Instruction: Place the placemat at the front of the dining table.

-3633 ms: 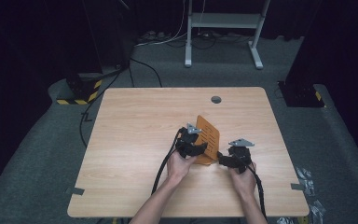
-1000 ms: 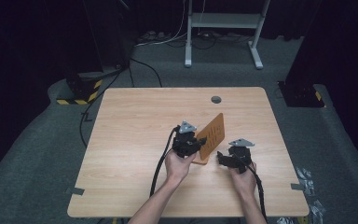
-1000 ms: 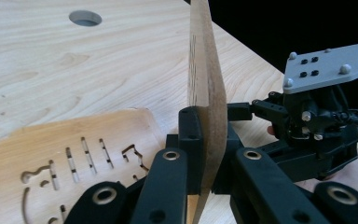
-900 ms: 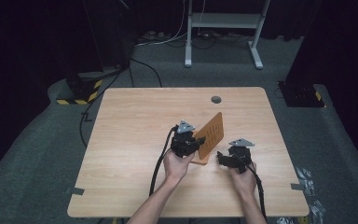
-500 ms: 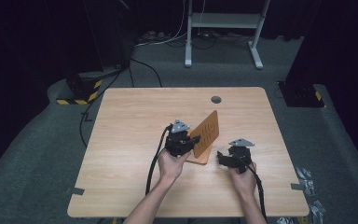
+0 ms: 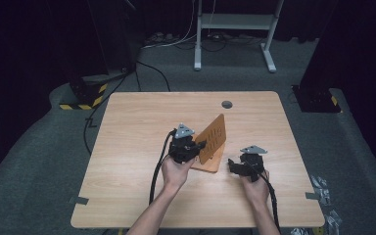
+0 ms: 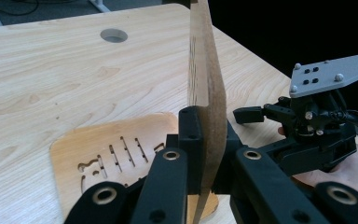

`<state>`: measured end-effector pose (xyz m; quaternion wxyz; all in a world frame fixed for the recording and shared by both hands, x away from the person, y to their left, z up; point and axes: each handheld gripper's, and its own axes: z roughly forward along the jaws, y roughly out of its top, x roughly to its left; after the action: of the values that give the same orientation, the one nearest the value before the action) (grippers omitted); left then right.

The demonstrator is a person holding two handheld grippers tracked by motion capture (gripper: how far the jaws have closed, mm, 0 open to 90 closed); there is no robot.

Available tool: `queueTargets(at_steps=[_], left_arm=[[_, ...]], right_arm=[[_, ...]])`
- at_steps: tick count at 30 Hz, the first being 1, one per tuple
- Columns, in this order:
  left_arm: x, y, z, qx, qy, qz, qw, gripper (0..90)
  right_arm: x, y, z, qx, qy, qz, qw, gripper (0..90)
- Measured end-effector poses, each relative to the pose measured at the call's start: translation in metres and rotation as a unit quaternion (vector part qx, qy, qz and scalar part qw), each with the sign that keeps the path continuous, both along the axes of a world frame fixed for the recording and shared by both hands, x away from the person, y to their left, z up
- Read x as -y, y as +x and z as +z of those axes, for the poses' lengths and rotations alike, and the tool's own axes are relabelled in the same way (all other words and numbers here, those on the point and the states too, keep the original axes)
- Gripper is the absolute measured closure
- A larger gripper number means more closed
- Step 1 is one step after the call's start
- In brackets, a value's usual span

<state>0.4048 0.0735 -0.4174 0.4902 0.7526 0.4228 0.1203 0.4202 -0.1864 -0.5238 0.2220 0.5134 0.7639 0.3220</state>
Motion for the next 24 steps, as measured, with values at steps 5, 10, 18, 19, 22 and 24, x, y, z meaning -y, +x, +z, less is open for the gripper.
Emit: queueTargets(at_steps=[5, 10, 18, 19, 22, 24], left_arm=[[-0.009, -0.001, 0.001, 0.001, -0.001, 0.004, 1.0, 85.9], [-0.016, -0.004, 0.005, 0.005, -0.004, 0.009, 0.9999, 85.9], [-0.026, -0.006, 0.01, 0.012, -0.003, 0.015, 0.9998, 86.0], [-0.027, -0.006, 0.011, 0.012, -0.004, 0.016, 0.9998, 86.0], [-0.031, -0.007, 0.012, 0.013, -0.008, 0.021, 0.9997, 85.9], [-0.034, -0.008, 0.012, 0.013, -0.008, 0.023, 0.9996, 85.9]], right_arm=[[0.0, 0.0, 0.0, 0.0, 0.0, 0.0, 1.0, 22.5], [0.0, 0.0, 0.0, 0.0, 0.0, 0.0, 1.0, 22.5], [0.0, 0.0, 0.0, -0.001, 0.0, 0.0, 1.0, 22.5], [0.0, 0.0, 0.0, -0.001, 0.0, 0.0, 1.0, 22.5], [0.0, 0.0, 0.0, 0.001, 0.0, 0.0, 1.0, 22.5], [0.0, 0.0, 0.0, -0.001, 0.001, 0.0, 1.0, 22.5]])
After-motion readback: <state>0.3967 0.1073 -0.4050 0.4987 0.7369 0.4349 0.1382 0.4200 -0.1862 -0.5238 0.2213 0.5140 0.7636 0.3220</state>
